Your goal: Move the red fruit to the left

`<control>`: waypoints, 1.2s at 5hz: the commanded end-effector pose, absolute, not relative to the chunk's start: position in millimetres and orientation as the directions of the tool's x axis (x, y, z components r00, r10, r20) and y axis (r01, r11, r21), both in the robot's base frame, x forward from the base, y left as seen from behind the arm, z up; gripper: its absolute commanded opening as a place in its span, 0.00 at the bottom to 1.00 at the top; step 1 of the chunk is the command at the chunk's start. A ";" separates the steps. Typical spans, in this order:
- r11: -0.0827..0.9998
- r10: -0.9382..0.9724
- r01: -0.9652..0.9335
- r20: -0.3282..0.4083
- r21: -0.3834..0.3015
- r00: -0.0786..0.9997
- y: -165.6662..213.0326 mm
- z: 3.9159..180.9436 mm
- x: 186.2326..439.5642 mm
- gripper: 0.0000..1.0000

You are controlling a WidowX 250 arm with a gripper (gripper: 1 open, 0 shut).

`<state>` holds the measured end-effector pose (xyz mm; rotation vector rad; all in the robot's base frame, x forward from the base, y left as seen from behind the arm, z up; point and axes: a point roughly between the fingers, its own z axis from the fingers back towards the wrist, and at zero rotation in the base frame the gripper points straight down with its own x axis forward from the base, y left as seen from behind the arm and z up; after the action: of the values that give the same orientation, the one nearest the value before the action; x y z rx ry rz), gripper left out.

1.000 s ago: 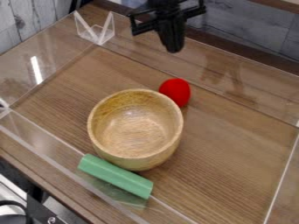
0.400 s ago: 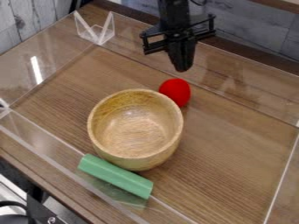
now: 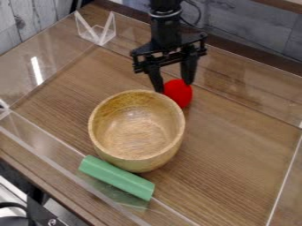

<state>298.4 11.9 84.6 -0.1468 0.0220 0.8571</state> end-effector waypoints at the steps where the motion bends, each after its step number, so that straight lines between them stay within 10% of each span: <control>1: 0.642 0.755 -0.749 -0.031 -0.164 0.655 13.1 107.8 299.7 0.00; 4: 0.622 0.769 -0.760 -0.032 -0.188 0.638 33.4 123.7 314.9 0.00; 5: 0.632 0.763 -0.754 -0.026 -0.176 0.646 26.0 112.7 318.5 1.00; 6: 0.635 0.761 -0.752 -0.024 -0.174 0.648 18.1 108.0 322.5 0.00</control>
<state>314.7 16.0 92.4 -0.1609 0.0026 0.8715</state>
